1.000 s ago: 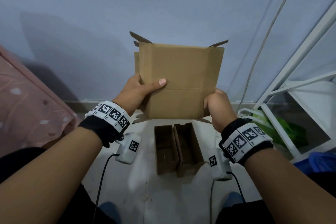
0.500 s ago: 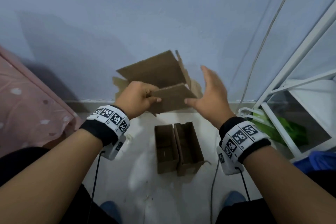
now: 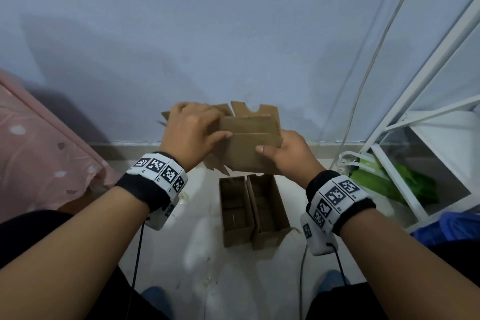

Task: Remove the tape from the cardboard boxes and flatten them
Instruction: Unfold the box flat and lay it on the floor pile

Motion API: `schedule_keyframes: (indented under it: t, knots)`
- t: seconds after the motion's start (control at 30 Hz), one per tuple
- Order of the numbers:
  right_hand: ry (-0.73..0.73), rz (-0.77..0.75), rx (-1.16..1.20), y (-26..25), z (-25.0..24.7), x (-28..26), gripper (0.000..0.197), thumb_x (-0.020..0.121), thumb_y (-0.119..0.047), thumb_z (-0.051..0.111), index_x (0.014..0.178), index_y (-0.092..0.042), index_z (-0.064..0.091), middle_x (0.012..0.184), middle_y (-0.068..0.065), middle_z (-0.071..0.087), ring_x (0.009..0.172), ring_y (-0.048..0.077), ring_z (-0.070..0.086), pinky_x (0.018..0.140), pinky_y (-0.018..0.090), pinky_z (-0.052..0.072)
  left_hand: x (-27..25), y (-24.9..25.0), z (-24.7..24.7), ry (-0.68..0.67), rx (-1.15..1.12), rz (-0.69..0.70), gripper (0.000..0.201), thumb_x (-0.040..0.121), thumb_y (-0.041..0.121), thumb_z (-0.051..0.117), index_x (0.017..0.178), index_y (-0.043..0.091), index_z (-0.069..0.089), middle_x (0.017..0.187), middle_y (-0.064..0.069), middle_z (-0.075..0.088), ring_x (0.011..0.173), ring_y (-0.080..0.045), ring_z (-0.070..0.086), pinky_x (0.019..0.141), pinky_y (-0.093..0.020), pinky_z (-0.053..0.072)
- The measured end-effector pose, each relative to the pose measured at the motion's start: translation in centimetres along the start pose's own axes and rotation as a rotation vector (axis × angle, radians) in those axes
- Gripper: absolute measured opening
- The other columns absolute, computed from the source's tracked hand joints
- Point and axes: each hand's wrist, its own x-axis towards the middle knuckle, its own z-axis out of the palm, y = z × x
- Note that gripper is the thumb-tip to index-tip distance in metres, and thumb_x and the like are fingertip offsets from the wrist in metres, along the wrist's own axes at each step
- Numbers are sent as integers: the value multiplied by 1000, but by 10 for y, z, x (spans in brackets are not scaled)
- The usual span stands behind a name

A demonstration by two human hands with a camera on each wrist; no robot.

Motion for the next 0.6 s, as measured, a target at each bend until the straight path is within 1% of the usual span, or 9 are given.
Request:
schedule_keyframes:
  t: [0.03, 0.1, 0.17, 0.23, 0.33, 0.43, 0.47, 0.53, 0.6]
  knots:
    - [36, 9, 31, 1, -1, 1, 20, 93, -19, 70, 112, -15, 75, 104, -1, 76, 97, 18, 71, 91, 42, 58, -1, -2, 0, 52, 58, -31, 49, 79, 48, 71, 121, 24, 66, 120, -3, 66, 114, -29, 59, 100, -50, 39]
    - [103, 30, 144, 0, -7, 1, 15, 94, -17, 69, 107, -14, 75, 99, -2, 77, 90, 13, 73, 83, 35, 60, 1, -5, -4, 82, 113, -195, 86, 77, 47, 77, 149, 19, 39, 151, -14, 42, 140, -35, 38, 112, -52, 30]
    - [130, 84, 295, -3, -16, 0, 13, 95, -12, 69, 107, -13, 74, 96, -1, 78, 84, 11, 75, 77, 29, 60, 4, -7, -10, 58, 8, -477, 116, 73, 54, 81, 158, 15, 14, 162, -16, 22, 150, -32, 20, 119, -50, 23]
    - [106, 114, 415, -4, -22, 0, 17, 93, -8, 70, 110, -9, 73, 101, 5, 79, 90, 19, 76, 83, 34, 60, 8, -6, -14, 8, -230, -731, 126, 69, 57, 85, 158, 14, 7, 162, -12, 24, 148, -28, 26, 118, -46, 28]
    - [24, 122, 517, -6, -21, -1, 24, 91, -3, 69, 115, -4, 71, 108, 11, 78, 98, 27, 75, 87, 38, 60, 12, -12, -12, -90, -571, -919, 113, 57, 59, 89, 146, 17, 35, 140, -1, 52, 123, -19, 56, 103, -37, 46]
    - [14, 172, 585, -4, -23, 0, 30, 89, -1, 70, 119, -1, 70, 112, 14, 76, 104, 33, 73, 92, 46, 59, 13, -22, -14, -40, -614, -1044, 122, 40, 66, 89, 143, 24, 40, 136, -1, 54, 118, -21, 60, 103, -42, 50]
    - [19, 188, 605, -2, -26, 1, 30, 86, -2, 72, 116, 0, 71, 112, 15, 76, 105, 35, 73, 96, 49, 56, 13, -26, -16, -5, -620, -1065, 116, 46, 63, 90, 144, 24, 41, 134, 0, 56, 117, -20, 61, 100, -40, 51]
    - [28, 231, 613, 3, -33, 3, 27, 78, -10, 75, 104, -1, 78, 109, 16, 76, 107, 36, 71, 105, 54, 49, 12, -30, -23, 46, -697, -1022, 81, 65, 47, 89, 134, 24, 54, 119, 2, 66, 102, -14, 67, 86, -31, 55]
    - [28, 274, 626, 5, -37, 4, 22, 77, -11, 72, 95, -1, 79, 105, 17, 76, 102, 37, 72, 104, 55, 50, 13, -32, -31, 56, -878, -948, 50, 74, 30, 86, 119, 20, 66, 105, -1, 76, 92, -18, 73, 81, -34, 59]
